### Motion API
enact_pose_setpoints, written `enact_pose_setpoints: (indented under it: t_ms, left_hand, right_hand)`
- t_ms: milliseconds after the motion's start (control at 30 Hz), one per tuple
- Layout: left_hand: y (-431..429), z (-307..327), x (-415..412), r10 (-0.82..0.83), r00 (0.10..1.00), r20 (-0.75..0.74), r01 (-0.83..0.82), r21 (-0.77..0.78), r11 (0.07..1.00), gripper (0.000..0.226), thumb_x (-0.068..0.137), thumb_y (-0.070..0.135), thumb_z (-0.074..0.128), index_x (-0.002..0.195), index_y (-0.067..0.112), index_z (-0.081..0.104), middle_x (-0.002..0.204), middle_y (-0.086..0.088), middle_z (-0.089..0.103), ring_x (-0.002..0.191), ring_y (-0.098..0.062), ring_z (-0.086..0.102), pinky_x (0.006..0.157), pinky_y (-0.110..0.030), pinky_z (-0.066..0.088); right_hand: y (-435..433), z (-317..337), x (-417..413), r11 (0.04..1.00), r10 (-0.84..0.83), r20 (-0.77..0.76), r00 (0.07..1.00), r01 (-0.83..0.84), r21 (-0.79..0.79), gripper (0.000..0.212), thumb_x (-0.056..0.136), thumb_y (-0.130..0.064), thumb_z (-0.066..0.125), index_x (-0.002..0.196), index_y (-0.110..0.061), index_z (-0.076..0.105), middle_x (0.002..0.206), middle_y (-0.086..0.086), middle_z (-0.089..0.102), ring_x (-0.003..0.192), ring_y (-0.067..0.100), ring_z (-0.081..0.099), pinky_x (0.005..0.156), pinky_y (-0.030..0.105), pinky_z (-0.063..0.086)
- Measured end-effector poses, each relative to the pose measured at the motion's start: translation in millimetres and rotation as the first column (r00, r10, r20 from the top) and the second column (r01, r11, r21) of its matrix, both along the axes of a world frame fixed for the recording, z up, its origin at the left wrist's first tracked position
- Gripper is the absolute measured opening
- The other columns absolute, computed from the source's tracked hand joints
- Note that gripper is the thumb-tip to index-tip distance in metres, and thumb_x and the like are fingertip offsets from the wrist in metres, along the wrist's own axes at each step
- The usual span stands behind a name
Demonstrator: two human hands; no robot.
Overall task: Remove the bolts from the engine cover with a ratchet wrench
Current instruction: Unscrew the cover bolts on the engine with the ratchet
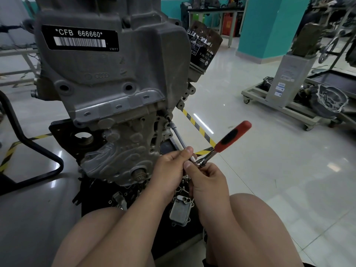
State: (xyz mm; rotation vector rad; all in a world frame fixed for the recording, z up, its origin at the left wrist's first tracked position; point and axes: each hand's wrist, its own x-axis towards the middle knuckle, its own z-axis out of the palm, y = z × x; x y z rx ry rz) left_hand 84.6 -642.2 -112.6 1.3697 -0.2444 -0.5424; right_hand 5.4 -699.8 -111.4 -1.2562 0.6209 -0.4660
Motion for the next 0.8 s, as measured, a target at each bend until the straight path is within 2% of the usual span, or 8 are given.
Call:
enact_pose_setpoints:
  t_ms: [133, 233, 333, 367, 467, 567, 700, 800]
  left_hand:
    - [0.2, 0.5, 0.7, 0.014, 1.000, 0.006, -0.014, 0.011, 1.000, 0.028, 0.088, 0.033, 0.064, 0.066, 0.021, 0.076, 0.065, -0.003, 0.069, 0.061, -0.012, 0.064, 0.058, -0.022, 0.050]
    - [0.4, 0.3, -0.1, -0.007, 0.999, 0.034, 0.006, 0.033, 0.999, 0.032, 0.091, 0.035, 0.061, 0.066, 0.020, 0.073, 0.056, -0.002, 0.060, 0.050, -0.015, 0.057, 0.050, -0.022, 0.045]
    - [0.5, -0.1, -0.2, -0.029, 0.999, 0.027, 0.028, 0.045, 0.999, 0.030, 0.093, 0.037, 0.058, 0.074, 0.019, 0.074, 0.056, -0.008, 0.048, 0.043, -0.019, 0.048, 0.046, -0.023, 0.039]
    - [0.7, -0.1, -0.1, -0.038, 0.999, 0.025, 0.036, 0.050, 0.998, 0.030, 0.093, 0.038, 0.057, 0.078, 0.020, 0.074, 0.056, -0.009, 0.044, 0.043, -0.020, 0.045, 0.045, -0.023, 0.038]
    - [2.4, 0.2, -0.9, -0.086, 0.996, -0.004, 0.086, 0.030, 0.996, 0.030, 0.095, 0.040, 0.053, 0.083, 0.023, 0.074, 0.048, -0.006, 0.039, 0.036, -0.019, 0.042, 0.040, -0.019, 0.037]
    - [4.2, 0.5, -1.3, -0.092, 0.996, -0.008, 0.092, 0.029, 0.995, 0.029, 0.095, 0.041, 0.053, 0.082, 0.025, 0.074, 0.045, -0.004, 0.036, 0.032, -0.014, 0.037, 0.037, -0.018, 0.035]
    - [4.0, -1.0, -0.1, -0.047, 0.999, 0.012, 0.046, 0.022, 0.999, 0.029, 0.091, 0.040, 0.058, 0.076, 0.022, 0.074, 0.050, -0.007, 0.038, 0.034, -0.011, 0.034, 0.040, -0.019, 0.034]
    - [3.8, -1.5, -0.2, -0.036, 0.999, 0.006, 0.036, 0.028, 0.999, 0.030, 0.090, 0.042, 0.059, 0.074, 0.021, 0.074, 0.041, -0.004, 0.037, 0.034, -0.012, 0.035, 0.039, -0.018, 0.034]
  right_hand:
    - [0.4, -1.4, 0.9, 1.000, 0.008, 0.018, 1.000, -0.008, -0.019, 0.034, 0.090, -0.033, 0.065, 0.068, -0.012, 0.051, 0.049, -0.001, 0.044, 0.042, 0.011, 0.039, 0.040, 0.018, 0.034]
    - [-1.0, -1.9, 2.5, 0.998, 0.026, -0.017, 1.000, -0.024, 0.065, 0.047, 0.095, -0.046, 0.051, 0.067, -0.009, 0.058, 0.044, -0.002, 0.040, 0.039, 0.014, 0.040, 0.038, 0.017, 0.032]
    - [-3.2, -1.9, 6.2, 0.979, 0.070, -0.086, 0.994, -0.052, 0.195, 0.059, 0.098, -0.057, 0.039, 0.072, -0.011, 0.066, 0.042, 0.001, 0.041, 0.036, 0.017, 0.042, 0.041, 0.022, 0.035]
    - [-2.9, -1.8, 7.2, 0.972, 0.089, -0.090, 0.992, -0.067, 0.226, 0.061, 0.097, -0.059, 0.036, 0.070, -0.013, 0.066, 0.041, 0.001, 0.041, 0.035, 0.018, 0.041, 0.042, 0.023, 0.035]
    - [-0.6, 1.4, 7.9, 0.941, 0.149, -0.108, 0.983, -0.108, 0.322, 0.076, 0.095, -0.066, 0.032, 0.043, -0.019, 0.061, 0.038, 0.002, 0.039, 0.032, 0.018, 0.038, 0.039, 0.021, 0.032]
    - [1.7, 5.1, 5.6, 0.879, 0.208, -0.082, 0.975, -0.150, 0.452, 0.078, 0.093, -0.069, 0.031, 0.040, -0.017, 0.056, 0.038, 0.003, 0.034, 0.031, 0.017, 0.032, 0.037, 0.019, 0.028]
    - [2.8, 7.7, 3.8, 0.856, 0.239, -0.077, 0.968, -0.173, 0.487, 0.080, 0.092, -0.070, 0.030, 0.040, -0.015, 0.054, 0.037, 0.003, 0.031, 0.030, 0.016, 0.029, 0.037, 0.018, 0.025]
    - [3.5, 8.4, 4.0, 0.850, 0.237, -0.076, 0.968, -0.169, 0.499, 0.072, 0.092, -0.069, 0.032, 0.053, -0.014, 0.058, 0.037, 0.002, 0.031, 0.030, 0.015, 0.028, 0.037, 0.017, 0.025]
